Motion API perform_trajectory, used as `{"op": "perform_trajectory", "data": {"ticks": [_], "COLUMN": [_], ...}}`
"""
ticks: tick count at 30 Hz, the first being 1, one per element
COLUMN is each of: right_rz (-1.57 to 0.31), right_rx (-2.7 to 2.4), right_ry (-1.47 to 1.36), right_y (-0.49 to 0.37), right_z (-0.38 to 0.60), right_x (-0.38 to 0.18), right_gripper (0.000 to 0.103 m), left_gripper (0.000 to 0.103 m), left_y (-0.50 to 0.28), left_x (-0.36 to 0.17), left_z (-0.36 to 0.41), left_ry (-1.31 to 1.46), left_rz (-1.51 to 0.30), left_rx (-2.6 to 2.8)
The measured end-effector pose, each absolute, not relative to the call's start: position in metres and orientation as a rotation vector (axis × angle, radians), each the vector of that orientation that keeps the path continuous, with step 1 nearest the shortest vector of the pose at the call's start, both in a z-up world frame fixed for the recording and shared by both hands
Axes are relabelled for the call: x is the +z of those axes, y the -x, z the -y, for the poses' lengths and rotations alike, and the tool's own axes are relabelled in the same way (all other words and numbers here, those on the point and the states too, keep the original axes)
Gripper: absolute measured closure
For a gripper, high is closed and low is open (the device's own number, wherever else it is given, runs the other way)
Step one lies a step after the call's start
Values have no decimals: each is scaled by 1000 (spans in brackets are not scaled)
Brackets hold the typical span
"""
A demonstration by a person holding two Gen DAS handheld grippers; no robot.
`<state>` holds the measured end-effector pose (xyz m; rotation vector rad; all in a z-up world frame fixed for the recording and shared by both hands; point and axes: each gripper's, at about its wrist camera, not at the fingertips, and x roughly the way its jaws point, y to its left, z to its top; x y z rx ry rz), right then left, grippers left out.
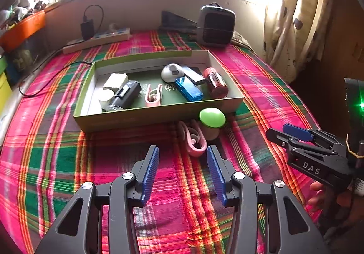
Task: Organize rigid objects
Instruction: 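Withdraw both tools and move the left tool toward the second pink earphone hook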
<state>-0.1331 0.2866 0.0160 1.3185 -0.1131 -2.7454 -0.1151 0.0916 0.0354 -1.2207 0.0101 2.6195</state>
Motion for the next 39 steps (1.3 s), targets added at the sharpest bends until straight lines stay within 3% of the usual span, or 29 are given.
{"op": "perform_trajectory", "data": {"ticks": [39], "right_rz": [-21], "right_rx": [-2792], "right_ry": [-1375], "right_y": [137], "right_z": [-285], "right_x": [7], "right_gripper": [53], "left_gripper": [59], "left_y": [152], "left_x": [6], "left_z": [-112], "left_ry": [1322], "left_rz": [-72], "left_rx": [2585]}}
